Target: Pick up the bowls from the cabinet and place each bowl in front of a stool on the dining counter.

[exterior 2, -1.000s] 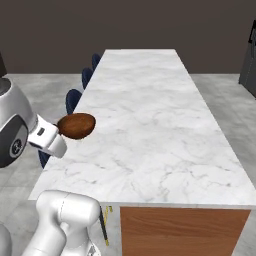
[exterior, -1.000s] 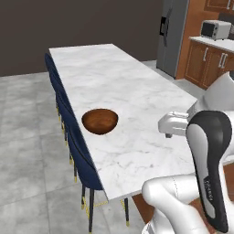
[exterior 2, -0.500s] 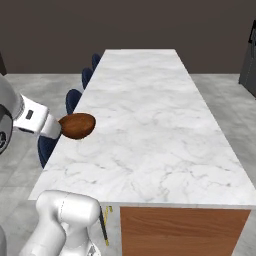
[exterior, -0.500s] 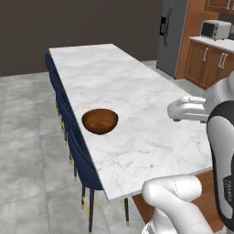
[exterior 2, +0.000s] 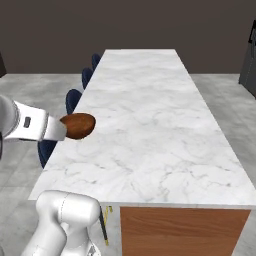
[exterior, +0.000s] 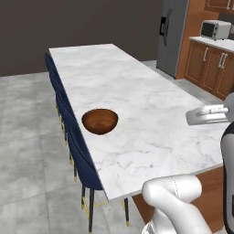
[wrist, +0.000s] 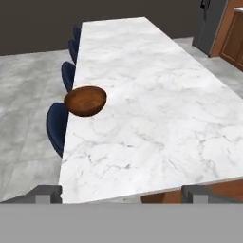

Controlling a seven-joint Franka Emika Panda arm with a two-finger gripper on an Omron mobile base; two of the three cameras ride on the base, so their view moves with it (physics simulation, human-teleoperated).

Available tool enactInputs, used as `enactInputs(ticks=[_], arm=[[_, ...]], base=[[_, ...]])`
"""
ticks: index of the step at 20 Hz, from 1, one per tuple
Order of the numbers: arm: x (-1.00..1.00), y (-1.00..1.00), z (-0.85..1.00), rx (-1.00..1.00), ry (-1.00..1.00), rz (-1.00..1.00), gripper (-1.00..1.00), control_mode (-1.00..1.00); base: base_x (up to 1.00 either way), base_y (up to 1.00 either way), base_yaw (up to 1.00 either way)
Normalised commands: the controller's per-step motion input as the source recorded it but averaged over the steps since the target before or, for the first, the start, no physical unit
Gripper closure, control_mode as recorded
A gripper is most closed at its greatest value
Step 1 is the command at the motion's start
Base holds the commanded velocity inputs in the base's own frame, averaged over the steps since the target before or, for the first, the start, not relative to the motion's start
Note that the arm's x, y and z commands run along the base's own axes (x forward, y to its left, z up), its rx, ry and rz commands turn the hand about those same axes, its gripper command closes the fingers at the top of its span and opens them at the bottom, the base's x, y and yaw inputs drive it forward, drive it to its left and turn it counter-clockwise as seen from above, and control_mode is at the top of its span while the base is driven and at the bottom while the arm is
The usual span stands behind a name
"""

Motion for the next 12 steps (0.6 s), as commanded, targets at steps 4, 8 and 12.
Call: enactInputs(ticks=[4, 8, 12], arm=[[0.0, 0.0, 0.0, 0.0, 0.0, 0.0, -1.0, 1.0], [0.0, 0.0, 0.0, 0.0, 0.0, 0.0, -1.0, 1.0], [0.0, 0.0, 0.0, 0.0, 0.0, 0.0, -1.0, 1.0]], base=[[0.0, -0.72, 0.0], [-0.01, -1.0, 0.0], [0.0, -1.0, 0.0]])
